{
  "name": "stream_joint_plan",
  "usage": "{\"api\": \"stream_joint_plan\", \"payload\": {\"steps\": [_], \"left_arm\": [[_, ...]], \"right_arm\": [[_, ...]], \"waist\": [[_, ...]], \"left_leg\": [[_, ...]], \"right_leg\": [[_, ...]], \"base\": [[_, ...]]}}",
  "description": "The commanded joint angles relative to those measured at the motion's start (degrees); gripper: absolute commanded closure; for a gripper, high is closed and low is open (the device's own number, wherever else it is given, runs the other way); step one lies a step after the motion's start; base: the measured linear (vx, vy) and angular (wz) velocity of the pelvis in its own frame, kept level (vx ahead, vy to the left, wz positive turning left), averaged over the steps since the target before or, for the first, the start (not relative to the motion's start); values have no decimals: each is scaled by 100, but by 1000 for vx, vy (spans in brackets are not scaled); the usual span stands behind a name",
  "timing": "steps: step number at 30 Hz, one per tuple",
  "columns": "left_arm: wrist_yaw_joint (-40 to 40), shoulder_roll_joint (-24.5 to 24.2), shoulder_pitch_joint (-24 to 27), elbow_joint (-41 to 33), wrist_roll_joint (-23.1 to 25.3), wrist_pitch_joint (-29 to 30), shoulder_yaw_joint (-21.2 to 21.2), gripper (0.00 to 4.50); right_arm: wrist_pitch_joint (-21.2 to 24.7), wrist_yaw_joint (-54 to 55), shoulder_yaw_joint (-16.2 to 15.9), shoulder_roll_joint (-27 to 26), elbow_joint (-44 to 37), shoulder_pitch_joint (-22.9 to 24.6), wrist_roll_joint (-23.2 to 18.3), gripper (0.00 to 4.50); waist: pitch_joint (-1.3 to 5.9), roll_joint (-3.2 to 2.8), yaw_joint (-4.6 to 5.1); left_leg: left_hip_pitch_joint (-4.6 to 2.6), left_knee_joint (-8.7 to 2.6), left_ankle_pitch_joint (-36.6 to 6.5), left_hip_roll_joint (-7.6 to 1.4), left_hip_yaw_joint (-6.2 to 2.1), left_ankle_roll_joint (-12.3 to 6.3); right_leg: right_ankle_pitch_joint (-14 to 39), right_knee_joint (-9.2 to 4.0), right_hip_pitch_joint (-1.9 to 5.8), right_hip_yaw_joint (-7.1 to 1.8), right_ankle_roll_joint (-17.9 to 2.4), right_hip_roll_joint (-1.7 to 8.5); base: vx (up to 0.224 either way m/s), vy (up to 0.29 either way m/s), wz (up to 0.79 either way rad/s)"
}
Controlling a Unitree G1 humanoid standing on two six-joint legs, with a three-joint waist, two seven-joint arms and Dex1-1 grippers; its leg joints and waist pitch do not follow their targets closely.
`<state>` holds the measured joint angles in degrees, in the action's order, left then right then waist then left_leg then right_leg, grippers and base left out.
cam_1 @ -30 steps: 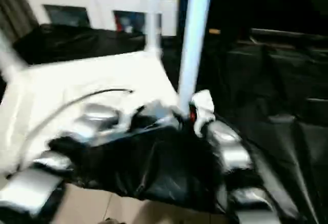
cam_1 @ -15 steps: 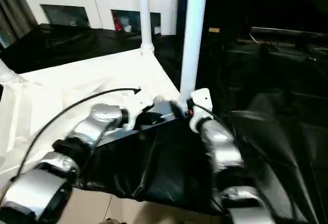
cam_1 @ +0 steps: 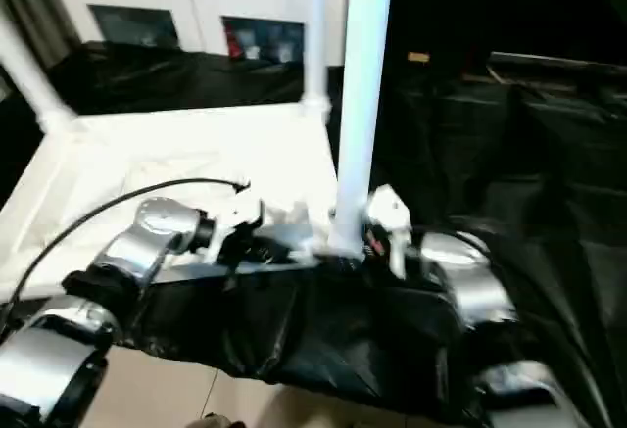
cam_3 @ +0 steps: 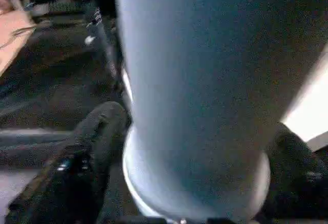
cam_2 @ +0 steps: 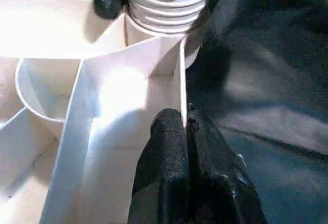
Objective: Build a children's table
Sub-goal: Rotate leg to tighten
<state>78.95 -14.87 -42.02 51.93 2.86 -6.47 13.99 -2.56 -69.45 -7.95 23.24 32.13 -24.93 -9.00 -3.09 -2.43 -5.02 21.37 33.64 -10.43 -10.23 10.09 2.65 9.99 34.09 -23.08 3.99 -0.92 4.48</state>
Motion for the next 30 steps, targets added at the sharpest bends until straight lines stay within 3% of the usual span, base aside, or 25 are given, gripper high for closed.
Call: {"api": "stream_joint_plan", "payload": {"steps": [1, 3, 10, 13, 15, 17, 20, 24, 26, 30], "left_arm": [[251, -22, 14, -160, -219, -91, -3, 450], [406, -100, 43, -172, -190, -143, 44, 450], [359, -56, 45, -127, -226, -77, -33, 450], [-385, 160, -53, -40, -128, 207, -104, 450], [-1144, 403, -145, 58, 4, 406, -147, 450], [-1386, 509, -175, 87, 17, 483, -178, 450], [-2309, 999, -285, 160, 53, 818, -268, 450], [-3014, 1410, -340, 249, 190, 786, -195, 450], [-3040, 1457, -313, 230, 257, 743, -120, 450], [-2845, 1362, -252, 122, 234, 644, -122, 450]], "right_arm": [[84, -155, -85, 40, -137, 16, -17, 115], [148, -204, -104, 49, -199, 22, -46, 125], [416, 18, 38, -160, -477, 246, -319, 172], [628, 891, 297, -520, -488, 360, -326, 174], [498, 1934, 450, -851, -241, 312, -51, 175], [502, 2374, 505, -966, -122, 266, 71, 175], [460, 3995, 814, -1520, 320, 3, 268, 175], [254, 4859, 812, -1929, 644, -303, 486, 175], [50, 4887, 753, -2003, 702, -367, 585, 120], [-193, 4671, 722, -1926, 703, -398, 640, 88]], "waist": [[391, 127, -14], [388, 101, -22], [388, 104, -27], [375, 109, -16], [346, 88, 29], [345, 108, 52], [361, 97, 126], [393, 92, 175], [406, 86, 159], [400, 82, 153]], "left_leg": [[-47, -354, -967, -318, -54, -673], [-49, -359, -966, -319, -58, -654], [-52, -368, -1015, -320, -61, -579], [-55, -389, -1078, -323, -69, -497], [-82, -415, -1306, -311, -82, -288], [-102, -424, -1404, -281, -94, -175], [-84, -423, -1311, -270, -91, -136], [-58, -378, -990, -236, -70, -312], [-47, -360, -861, -229, -62, -422], [-37, -359, -854, -240, -64, -581]], "right_leg": [[1169, -381, 313, -247, -1462, 437], [1182, -382, 307, -249, -1460, 436], [1239, -395, 312, -252, -1412, 441], [1393, -405, 298, -250, -1380, 440], [1894, -457, 260, -260, -1263, 456], [2235, -506, 267, -252, -1131, 457], [1952, -492, 266, -270, -1124, 434], [1375, -457, 295, -270, -1248, 419], [1129, -440, 316, -269, -1275, 420], [1019, -424, 328, -256, -1343, 418]], "base": [[0, 0, 0], [0, 0, 0], [0, 0, 0], [0, 0, 0], [0, 0, 0], [0, 0, 0], [0, 0, 0], [0, 0, 0], [0, 0, 0], [0, 0, 0]]}}
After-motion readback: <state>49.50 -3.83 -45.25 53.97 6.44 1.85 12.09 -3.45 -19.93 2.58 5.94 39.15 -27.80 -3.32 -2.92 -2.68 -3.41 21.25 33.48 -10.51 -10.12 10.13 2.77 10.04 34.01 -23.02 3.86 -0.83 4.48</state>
